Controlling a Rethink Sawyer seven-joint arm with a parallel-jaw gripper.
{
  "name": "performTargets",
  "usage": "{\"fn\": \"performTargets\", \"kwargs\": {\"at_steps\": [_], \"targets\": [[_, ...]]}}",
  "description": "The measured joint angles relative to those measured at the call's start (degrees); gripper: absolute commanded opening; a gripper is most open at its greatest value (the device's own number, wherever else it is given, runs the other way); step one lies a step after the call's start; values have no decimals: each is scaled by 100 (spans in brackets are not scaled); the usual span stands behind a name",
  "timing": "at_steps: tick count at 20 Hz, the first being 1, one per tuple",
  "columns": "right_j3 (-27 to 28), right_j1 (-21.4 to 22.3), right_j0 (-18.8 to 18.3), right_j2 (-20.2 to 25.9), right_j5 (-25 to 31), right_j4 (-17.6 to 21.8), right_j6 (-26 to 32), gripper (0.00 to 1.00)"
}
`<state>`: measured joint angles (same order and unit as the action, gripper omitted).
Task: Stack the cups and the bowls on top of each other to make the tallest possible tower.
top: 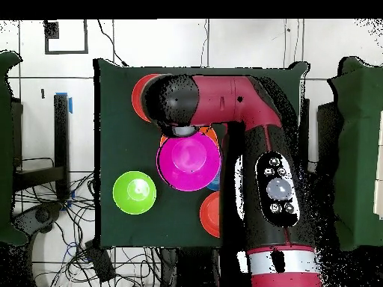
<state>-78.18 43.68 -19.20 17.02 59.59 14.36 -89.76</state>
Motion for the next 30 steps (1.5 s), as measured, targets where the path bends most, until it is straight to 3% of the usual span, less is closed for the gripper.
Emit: {"fn": "performTargets", "kwargs": {"at_steps": [11,18,30], "targets": [[-128,446,-720,553,268,5,145,100],[-128,775,-930,755,832,38,206,100],[-128,809,-1233,1166,907,287,293,100]]}}
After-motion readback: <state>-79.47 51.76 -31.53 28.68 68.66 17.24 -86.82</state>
